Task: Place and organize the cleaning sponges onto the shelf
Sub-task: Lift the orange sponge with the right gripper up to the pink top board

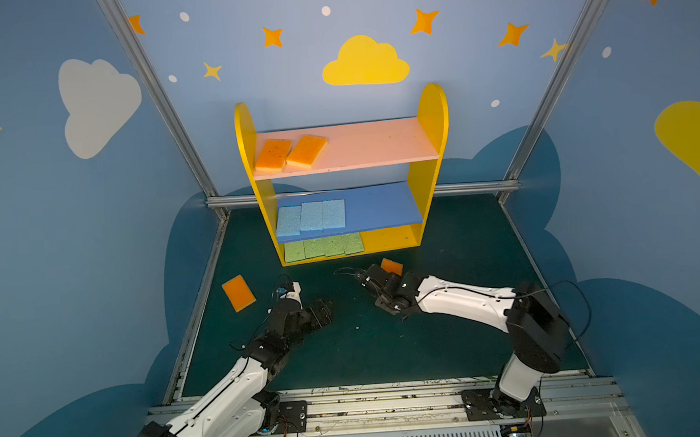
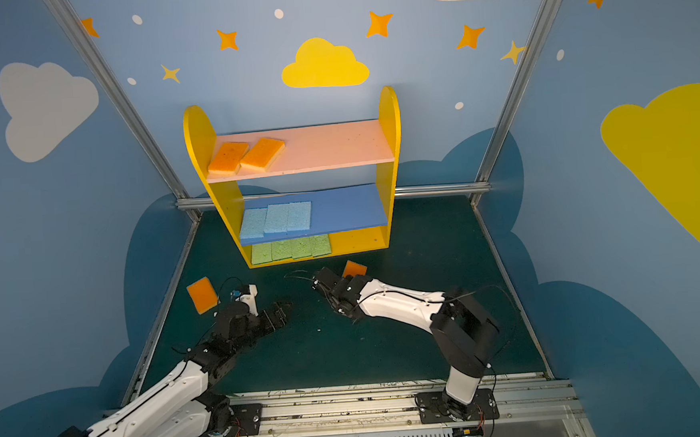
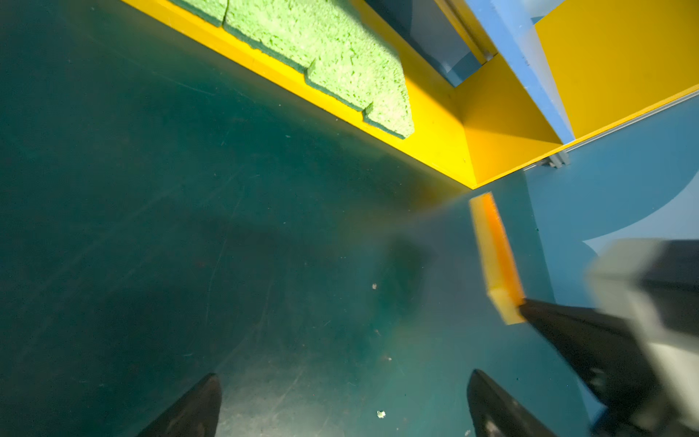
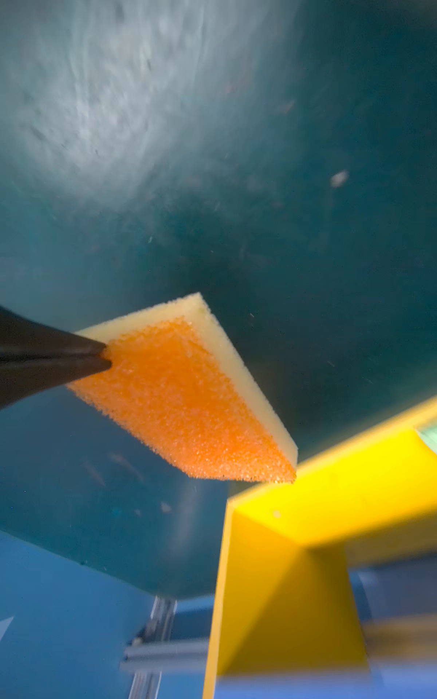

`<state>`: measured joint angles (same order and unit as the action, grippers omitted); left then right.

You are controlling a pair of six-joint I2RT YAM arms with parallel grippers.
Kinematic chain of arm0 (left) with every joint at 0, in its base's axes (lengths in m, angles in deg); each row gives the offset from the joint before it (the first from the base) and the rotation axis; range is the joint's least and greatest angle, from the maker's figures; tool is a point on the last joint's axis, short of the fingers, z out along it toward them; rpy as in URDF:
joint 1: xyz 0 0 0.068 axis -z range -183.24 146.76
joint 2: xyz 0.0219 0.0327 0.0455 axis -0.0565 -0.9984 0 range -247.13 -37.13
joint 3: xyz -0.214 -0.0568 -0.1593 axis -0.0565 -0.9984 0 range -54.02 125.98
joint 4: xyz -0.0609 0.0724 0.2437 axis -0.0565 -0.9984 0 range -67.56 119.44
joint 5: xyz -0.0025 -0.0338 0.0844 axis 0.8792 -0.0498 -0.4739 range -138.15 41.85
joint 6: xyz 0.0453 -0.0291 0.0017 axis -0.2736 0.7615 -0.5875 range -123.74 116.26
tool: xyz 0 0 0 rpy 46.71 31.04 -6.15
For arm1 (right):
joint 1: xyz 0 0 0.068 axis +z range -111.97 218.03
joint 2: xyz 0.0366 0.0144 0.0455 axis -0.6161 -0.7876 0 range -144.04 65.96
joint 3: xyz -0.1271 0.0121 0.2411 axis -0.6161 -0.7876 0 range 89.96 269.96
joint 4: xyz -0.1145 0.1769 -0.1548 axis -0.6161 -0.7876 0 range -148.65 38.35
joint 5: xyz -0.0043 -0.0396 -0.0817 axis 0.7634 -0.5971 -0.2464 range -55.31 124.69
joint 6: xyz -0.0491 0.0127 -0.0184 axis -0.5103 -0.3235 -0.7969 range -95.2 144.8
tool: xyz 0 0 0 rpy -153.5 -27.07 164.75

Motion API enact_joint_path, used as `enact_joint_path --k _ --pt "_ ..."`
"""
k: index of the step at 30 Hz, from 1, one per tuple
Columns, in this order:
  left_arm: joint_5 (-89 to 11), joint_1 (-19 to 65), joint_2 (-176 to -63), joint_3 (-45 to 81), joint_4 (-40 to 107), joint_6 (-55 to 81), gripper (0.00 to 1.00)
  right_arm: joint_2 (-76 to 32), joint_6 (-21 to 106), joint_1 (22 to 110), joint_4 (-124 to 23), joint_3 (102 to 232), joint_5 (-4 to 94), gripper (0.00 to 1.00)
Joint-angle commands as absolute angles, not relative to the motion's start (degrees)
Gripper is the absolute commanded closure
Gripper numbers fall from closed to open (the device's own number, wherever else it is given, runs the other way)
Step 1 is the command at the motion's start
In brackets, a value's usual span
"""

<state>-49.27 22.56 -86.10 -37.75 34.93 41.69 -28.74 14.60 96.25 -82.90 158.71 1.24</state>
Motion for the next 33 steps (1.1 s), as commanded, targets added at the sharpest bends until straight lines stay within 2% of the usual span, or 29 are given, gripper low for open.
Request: enact_joint_path --k 1,7,14,20,26,33 --pt "-48.92 22.29 -83.16 -36.62 32.51 41.77 0.0 -21.98 13.19 98.1 -83.99 159.0 -0.55 1.0" --pt "-49.29 22.25 -79.09 -36.88 30.8 42.05 0.0 -14.35 0.12 99.91 -75.3 160.98 -0.95 1.0" --pt "-48.37 22.27 -77.69 -35.21 28.4 41.47 0.0 -14.38 -4.2 97.08 -78.06 175.62 9.42 1.0" --pt "-48.19 22.25 -78.66 -32.96 27.56 40.03 0.0 -24.97 -8.99 93.33 -88.11 197.6 12.17 1.0" --pt "-44.29 22.23 -83.81 -33.08 31.57 42.06 0.0 -44.09 -14.48 90.56 -104.15 229.49 11.98 1.0" --pt "-43.94 22.31 -84.26 -32.49 32.94 40.34 0.0 -52.01 -18.45 88.6 -98.65 238.76 11.92 1.0"
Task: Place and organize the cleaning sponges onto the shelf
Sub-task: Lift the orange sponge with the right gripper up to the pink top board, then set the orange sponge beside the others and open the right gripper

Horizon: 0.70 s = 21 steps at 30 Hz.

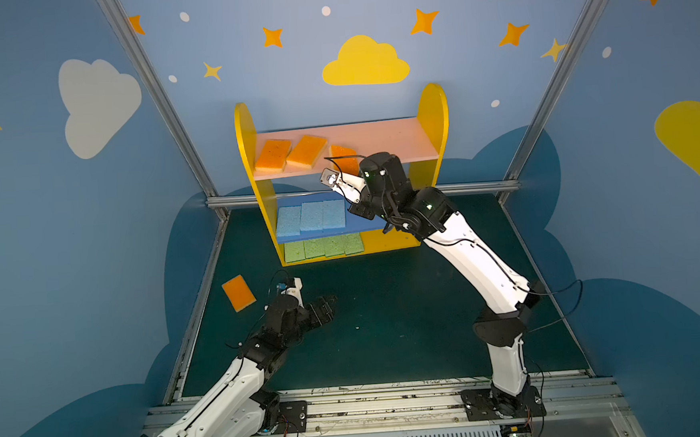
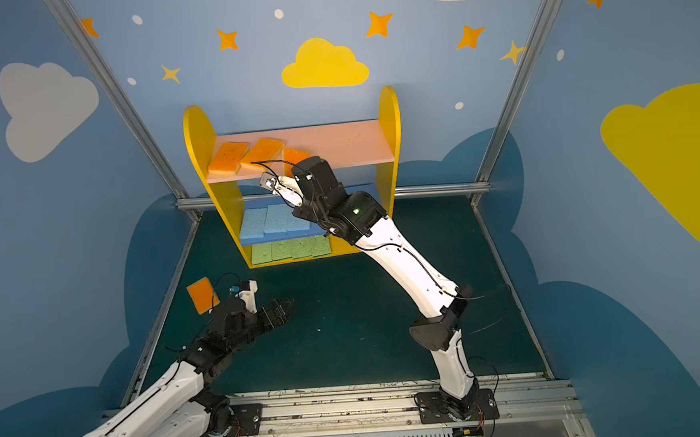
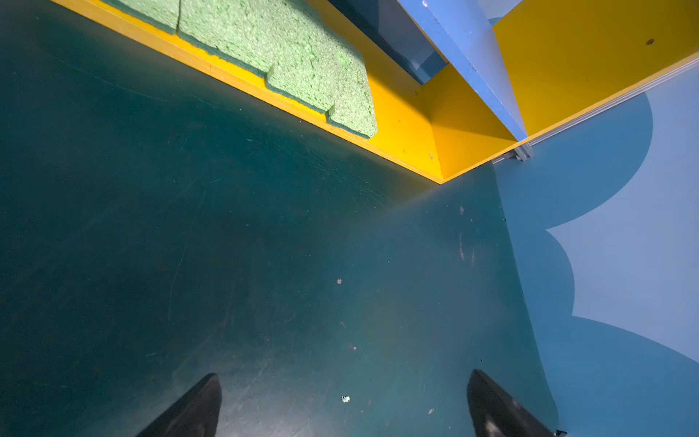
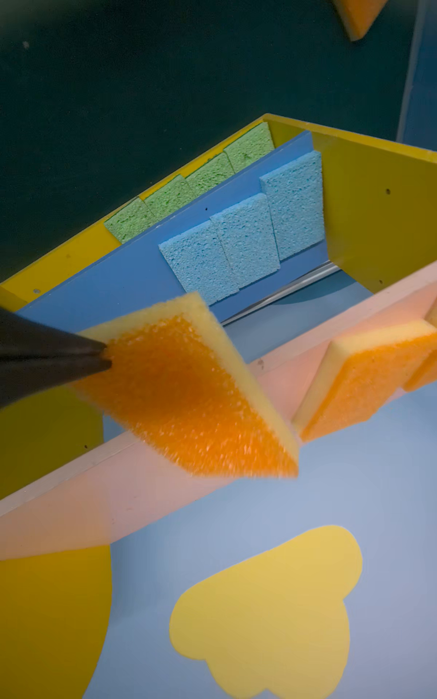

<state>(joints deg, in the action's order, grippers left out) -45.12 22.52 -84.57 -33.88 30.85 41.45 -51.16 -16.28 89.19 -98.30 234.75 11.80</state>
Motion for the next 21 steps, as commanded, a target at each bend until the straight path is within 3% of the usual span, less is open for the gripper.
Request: enact_joint_path --k 1,13,21 --pt "-43.93 22.29 -84.32 -32.6 33.03 40.59 0.0 -53.19 -18.78 88.33 -97.78 239.97 11.31 1.0" --pt "-43.58 22.28 -87.17 -31.26 32.34 41.26 0.0 -57.36 -16.81 85.1 -86.44 241.62 8.77 1.0" --pt "-43.67 22.27 -89.72 -28.72 31.91 41.45 0.0 -58.28 -14.39 84.14 -83.81 241.21 18.28 1.0"
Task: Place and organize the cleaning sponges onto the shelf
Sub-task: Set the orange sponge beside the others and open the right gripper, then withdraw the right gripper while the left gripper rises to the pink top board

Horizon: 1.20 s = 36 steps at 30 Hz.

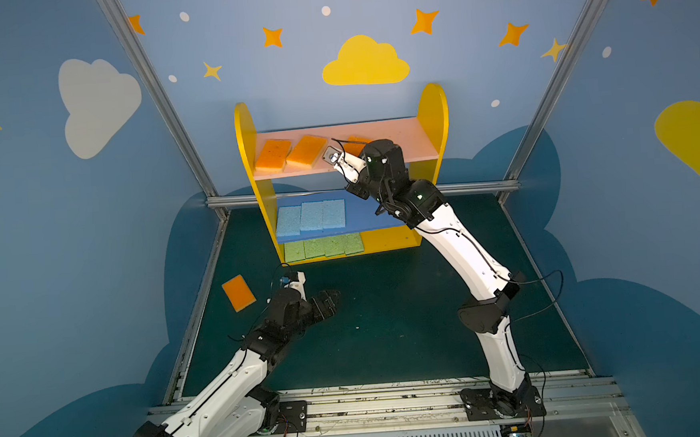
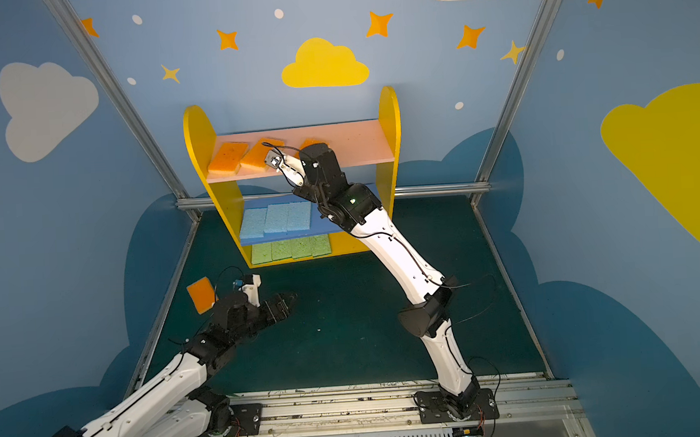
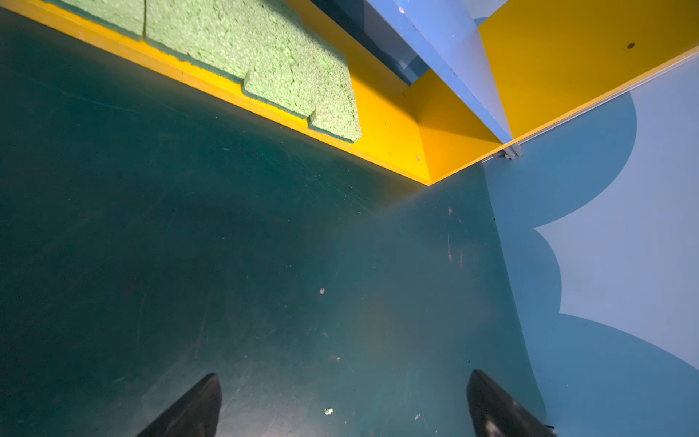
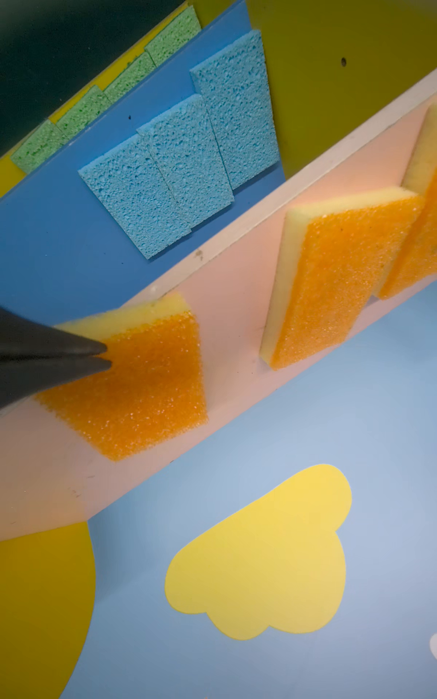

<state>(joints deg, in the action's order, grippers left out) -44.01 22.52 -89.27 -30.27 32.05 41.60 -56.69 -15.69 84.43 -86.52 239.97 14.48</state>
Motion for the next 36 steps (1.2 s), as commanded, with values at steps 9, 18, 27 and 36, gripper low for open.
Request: enact_joint_path --k 9,18,27,36 --pt "-44.45 22.31 -90.52 -26.49 30.51 41.18 0.0 -58.66 -11.66 82.85 -82.81 241.14 20.69 0.51" --pt "-43.58 22.42 -93.69 -23.89 30.93 41.0 0.0 -49.74 2.0 79.33 -85.89 235.0 31.91 0.32" --pt "-43.92 22.41 -94.3 -20.22 29.44 39.95 0.0 -39.71 19.66 73.67 -81.89 225.75 43.74 0.3" --pt "-40.76 22.4 -101.08 -1.2 21.48 30.54 0.25 -31.35 35.17 63.1 -72.02 211.94 55.5 0.4"
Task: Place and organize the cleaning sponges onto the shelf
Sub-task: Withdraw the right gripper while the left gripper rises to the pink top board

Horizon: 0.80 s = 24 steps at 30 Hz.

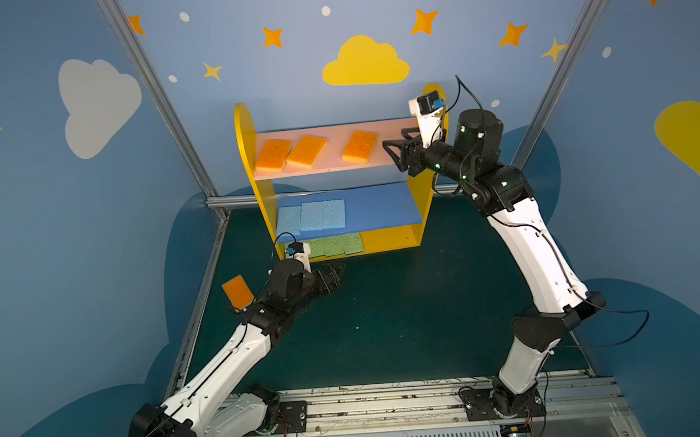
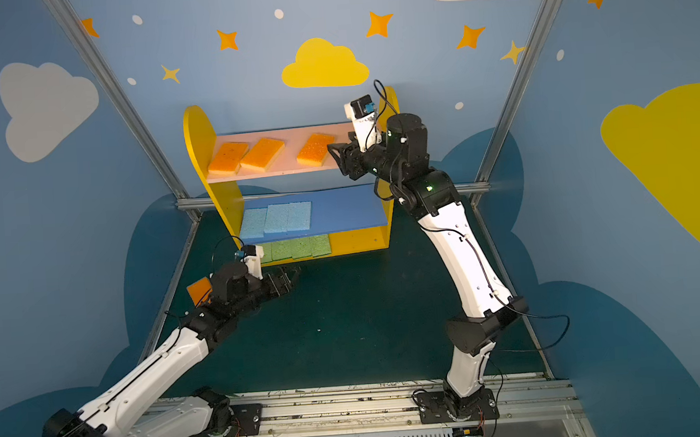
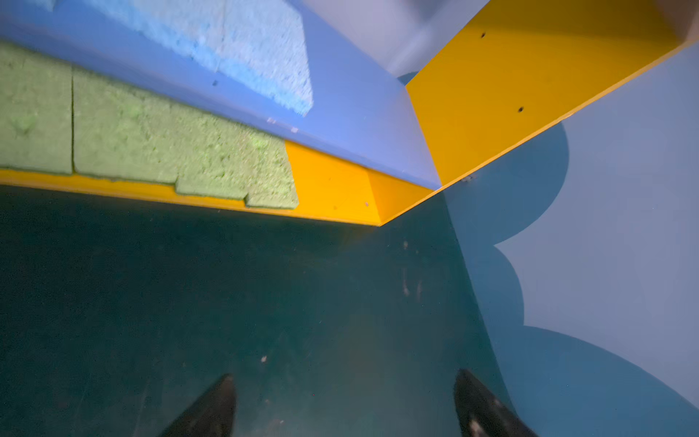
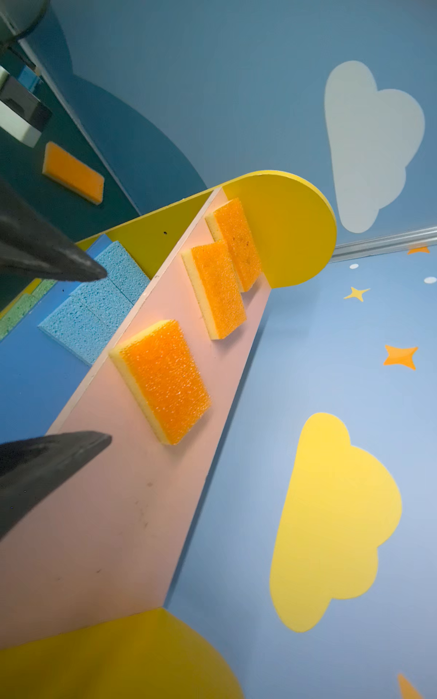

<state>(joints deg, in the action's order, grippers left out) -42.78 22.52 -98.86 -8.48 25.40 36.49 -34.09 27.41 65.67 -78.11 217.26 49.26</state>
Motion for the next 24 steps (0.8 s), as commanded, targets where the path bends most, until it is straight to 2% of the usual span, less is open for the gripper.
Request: enact_joint_path --k 1,2,6,9,10,17,24 --pt "-40.32 22.37 -102.46 1.96 19.66 28.96 0.3 -30.26 36.48 61.95 -70.78 209.95 56.42 0.4" --pt "-40.07 22.4 -104.02 5.61 17.6 27.22 0.34 -29.56 37.88 60.59 -69.88 208.64 57.28 0.41" --pt "-40.17 22.35 -109.2 18.8 12.99 21.68 0.51 -30.26 41.38 57.49 -71.16 208.22 60.63 0.57" --pt "-39.61 22.38 -114.38 29.92 9.07 18.18 0.61 -28.48 41.25 57.03 -70.06 204.47 60.94 0.58" --pt "-39.82 22.38 -115.88 32.85 8.3 17.29 0.61 -27.18 41.46 56.81 -68.65 202.14 60.59 0.57" --pt "-41.76 22.4 -128.92 58.33 -0.32 9.8 0.39 -17.25 42.55 55.53 -62.85 185.77 60.12 0.51" --pt "-46.06 24.25 -143.74 81.93 -8.27 3.34 0.32 -6.07 42.56 55.35 -58.6 169.34 55.61 0.5"
